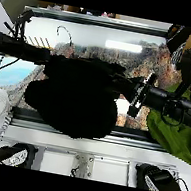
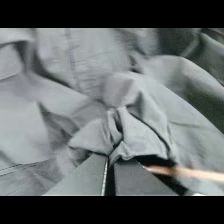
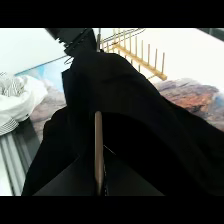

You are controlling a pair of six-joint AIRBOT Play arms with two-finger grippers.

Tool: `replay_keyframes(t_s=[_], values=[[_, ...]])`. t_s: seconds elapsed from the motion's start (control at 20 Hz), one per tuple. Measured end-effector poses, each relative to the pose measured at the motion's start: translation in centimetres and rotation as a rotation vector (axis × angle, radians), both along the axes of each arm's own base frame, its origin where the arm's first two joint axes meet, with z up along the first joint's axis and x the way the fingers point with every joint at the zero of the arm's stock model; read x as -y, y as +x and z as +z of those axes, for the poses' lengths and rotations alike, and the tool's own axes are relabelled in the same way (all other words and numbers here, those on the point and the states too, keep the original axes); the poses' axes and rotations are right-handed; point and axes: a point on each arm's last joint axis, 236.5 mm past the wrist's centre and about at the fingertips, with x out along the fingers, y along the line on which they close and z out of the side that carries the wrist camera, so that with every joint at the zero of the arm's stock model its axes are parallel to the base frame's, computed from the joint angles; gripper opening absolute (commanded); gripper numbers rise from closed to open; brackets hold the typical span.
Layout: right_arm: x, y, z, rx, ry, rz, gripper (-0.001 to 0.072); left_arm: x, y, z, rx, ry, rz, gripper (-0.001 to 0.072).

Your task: Fold the clothes and pants, and hang the long-sleeved shirts on hangers.

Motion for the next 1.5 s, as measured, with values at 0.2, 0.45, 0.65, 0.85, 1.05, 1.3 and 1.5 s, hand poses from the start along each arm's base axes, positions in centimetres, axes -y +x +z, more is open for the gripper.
replay_keyframes(t_s=[0.2, 0.45, 0.65, 0.85, 1.05, 1.3, 1.5], values=[[0.3, 1.1, 1.2, 0.008, 0.058, -0.046, 0.0005, 1.7, -1.6, 3.9, 0.084, 0.011, -0.061, 0.001], [0.6, 1.8, 2.3, 0.016, 0.108, -0.082, 0.0005, 1.6, -3.2, 8.1, 0.214, 0.047, -0.037, 0.0011], [0.9, 2.0, 3.1, 0.029, 0.136, -0.105, 0.0005, -0.6, -3.5, 8.8, 0.232, 0.111, 0.064, 0.0011], [1.2, 2.2, 3.7, 0.038, 0.154, -0.122, 0.0005, -2.5, -2.2, 9.7, 0.278, 0.134, 0.161, 0.0011], [1.2, 2.2, 3.8, 0.04, 0.157, -0.124, 0.0005, -3.8, -0.5, 9.6, 0.284, 0.116, 0.235, 0.0011], [1.3, 2.2, 3.6, 0.043, 0.146, -0.124, 0.0005, -3.1, 1.1, 7.9, 0.226, 0.06, 0.238, 0.0011], [1.2, 2.1, 3.9, 0.034, 0.166, -0.118, 0.0004, -2.0, 1.4, 7.7, 0.207, 0.012, 0.223, 0.0011]])
